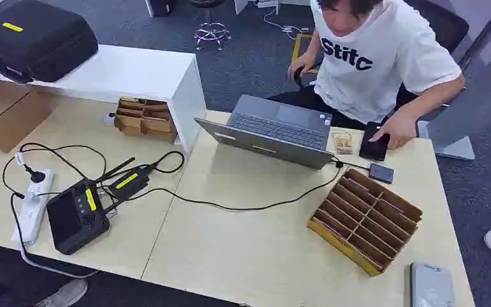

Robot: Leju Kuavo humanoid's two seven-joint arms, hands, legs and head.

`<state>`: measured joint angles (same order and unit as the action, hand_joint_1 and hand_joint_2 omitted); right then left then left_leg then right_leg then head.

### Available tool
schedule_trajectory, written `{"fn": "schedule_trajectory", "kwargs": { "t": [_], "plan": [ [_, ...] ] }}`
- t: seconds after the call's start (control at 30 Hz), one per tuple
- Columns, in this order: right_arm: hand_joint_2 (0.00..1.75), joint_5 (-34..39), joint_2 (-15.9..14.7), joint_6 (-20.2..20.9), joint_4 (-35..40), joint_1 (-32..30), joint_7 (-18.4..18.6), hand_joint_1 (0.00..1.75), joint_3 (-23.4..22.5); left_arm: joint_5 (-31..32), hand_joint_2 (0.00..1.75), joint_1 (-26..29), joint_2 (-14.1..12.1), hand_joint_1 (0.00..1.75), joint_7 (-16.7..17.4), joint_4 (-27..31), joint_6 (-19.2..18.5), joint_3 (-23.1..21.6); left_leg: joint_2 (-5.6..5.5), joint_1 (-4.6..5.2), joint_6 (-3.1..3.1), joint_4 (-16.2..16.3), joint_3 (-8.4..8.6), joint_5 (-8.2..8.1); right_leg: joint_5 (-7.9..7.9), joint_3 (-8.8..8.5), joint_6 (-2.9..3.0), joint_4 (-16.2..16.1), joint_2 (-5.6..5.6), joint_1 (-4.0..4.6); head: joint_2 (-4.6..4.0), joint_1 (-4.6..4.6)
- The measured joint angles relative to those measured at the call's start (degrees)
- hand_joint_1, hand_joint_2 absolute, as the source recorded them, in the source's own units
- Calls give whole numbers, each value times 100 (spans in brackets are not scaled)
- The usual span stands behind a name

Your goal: Pass the card to the sensor for recognition and then transmit it.

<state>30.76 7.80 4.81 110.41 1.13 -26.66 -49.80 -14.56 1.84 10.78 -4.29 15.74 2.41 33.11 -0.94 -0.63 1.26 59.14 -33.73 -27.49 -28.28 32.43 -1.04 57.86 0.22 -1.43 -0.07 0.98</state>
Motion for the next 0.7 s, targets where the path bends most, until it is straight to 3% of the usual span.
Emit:
{"fn": "schedule_trajectory", "kwargs": {
  "t": [0.13, 0.27, 0.37, 0.5, 0.7],
  "plan": [
    [175, -642, -68, 120, 276, -265, -311, 0, 747, 219, 175, 2, -39, 0, -44, -4, -105, 59, -1, 1, 0, 0, -1, 0, 0, -1, 0, 0, -1, -1, 0, 2],
    [175, -1444, -359, -83, 403, -491, -632, 0, 1580, 379, 175, 2, -112, 0, -105, -33, -179, 70, -1, 1, 0, 0, -1, 0, 0, -4, 0, 0, 0, -2, 0, 0],
    [175, -2340, -849, -166, 374, -539, -581, 0, 2365, 440, 175, 1, -162, 0, -113, -77, -214, 72, 2, 3, -1, 0, -5, 0, 1, -5, -1, 0, 2, -3, 0, 2],
    [175, -3036, -1470, -663, 141, -338, -525, 0, 3350, 499, 175, -7, -210, 0, -105, -116, -236, 72, -7, 3, -2, 3, 0, 2, 2, -6, -2, -1, -8, -4, 0, -2],
    [175, -3373, -2045, -1213, -15, -104, -451, 0, 4293, 527, 175, -22, -249, 0, -85, -170, -221, 101, -7, 2, -1, 3, 2, 3, 2, -6, -1, 0, -6, -3, 0, 0]
  ]
}}
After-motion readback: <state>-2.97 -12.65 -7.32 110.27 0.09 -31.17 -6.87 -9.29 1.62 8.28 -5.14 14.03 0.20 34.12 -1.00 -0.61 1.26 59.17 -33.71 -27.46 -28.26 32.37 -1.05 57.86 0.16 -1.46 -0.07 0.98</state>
